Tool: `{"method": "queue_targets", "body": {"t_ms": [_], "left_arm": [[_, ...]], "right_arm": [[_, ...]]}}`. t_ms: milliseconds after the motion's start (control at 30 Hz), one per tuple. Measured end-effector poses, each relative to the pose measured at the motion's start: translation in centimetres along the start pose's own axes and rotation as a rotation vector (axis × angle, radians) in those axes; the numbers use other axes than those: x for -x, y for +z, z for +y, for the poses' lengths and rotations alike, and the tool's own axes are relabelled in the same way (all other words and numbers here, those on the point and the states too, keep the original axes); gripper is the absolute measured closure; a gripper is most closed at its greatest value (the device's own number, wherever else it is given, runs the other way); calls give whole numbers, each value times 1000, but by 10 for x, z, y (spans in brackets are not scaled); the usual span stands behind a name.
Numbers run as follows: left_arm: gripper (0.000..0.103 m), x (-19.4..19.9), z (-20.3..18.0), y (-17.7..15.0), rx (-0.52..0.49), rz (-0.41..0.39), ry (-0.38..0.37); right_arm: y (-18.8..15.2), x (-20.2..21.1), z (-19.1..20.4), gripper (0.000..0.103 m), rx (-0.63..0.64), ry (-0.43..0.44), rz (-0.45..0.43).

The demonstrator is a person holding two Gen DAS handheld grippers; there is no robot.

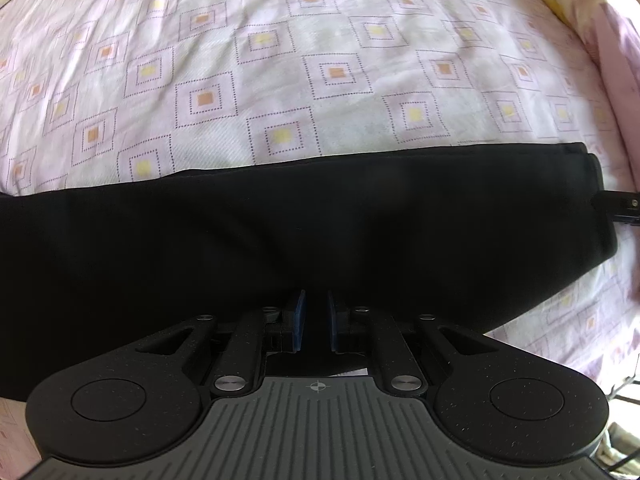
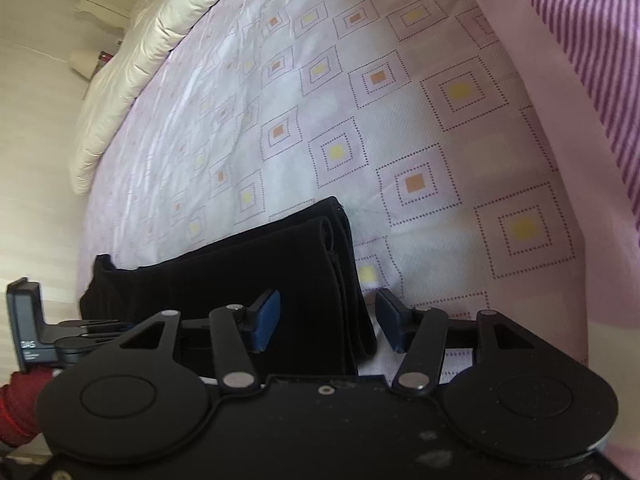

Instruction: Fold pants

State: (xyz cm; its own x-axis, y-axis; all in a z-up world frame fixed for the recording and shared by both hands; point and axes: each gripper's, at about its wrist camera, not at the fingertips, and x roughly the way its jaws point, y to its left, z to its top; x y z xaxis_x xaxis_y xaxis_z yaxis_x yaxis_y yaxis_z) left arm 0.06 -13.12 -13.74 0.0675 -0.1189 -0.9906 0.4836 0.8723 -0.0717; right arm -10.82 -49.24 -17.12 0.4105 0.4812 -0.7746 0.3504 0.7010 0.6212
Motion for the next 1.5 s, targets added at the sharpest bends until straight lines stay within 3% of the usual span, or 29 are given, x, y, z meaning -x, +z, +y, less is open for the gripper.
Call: {"method": "queue_targets", "body": {"t_ms": [233, 300, 333, 367, 467, 633, 867, 967, 1167, 1267, 1367, 1500], "left_arm": [[91, -2, -11, 8, -23, 17, 37], [91, -2, -10, 9, -20, 21, 33], [91, 0, -12, 9, -18, 22, 29], [91, 0, -13, 9, -18, 24, 24], [92, 4, -11, 11, -22, 22, 14], [91, 26, -19, 21, -58, -81, -9], [92, -2, -44, 41, -167, -58, 72], [92, 4, -39, 42, -158, -64, 42], [91, 46, -11, 10, -108, -180, -43], [91, 37, -11, -5, -164, -137, -81], [92, 7, -10, -20, -230, -19, -76], [91, 32, 21, -28, -151, -125, -129]], "right_arm": [[11, -13, -1, 45, 8, 109, 36], [7, -19, 8, 53, 37, 101, 36], [6, -21, 14, 64, 57, 84, 28], [4, -23, 19, 93, 71, 56, 32], [-2, -22, 32, 92, 75, 10, 4], [-12, 5, 47, 92, 26, 22, -91], [-25, 29, 79, 92, -14, 32, -154], [-27, 36, 94, 92, -14, 14, -173], [-33, 45, 129, 92, -13, -22, -200], [-40, 48, 152, 92, -8, -39, -216], [-48, 46, 179, 92, -4, -56, -233], [-56, 34, 223, 92, 31, -90, -235]]}}
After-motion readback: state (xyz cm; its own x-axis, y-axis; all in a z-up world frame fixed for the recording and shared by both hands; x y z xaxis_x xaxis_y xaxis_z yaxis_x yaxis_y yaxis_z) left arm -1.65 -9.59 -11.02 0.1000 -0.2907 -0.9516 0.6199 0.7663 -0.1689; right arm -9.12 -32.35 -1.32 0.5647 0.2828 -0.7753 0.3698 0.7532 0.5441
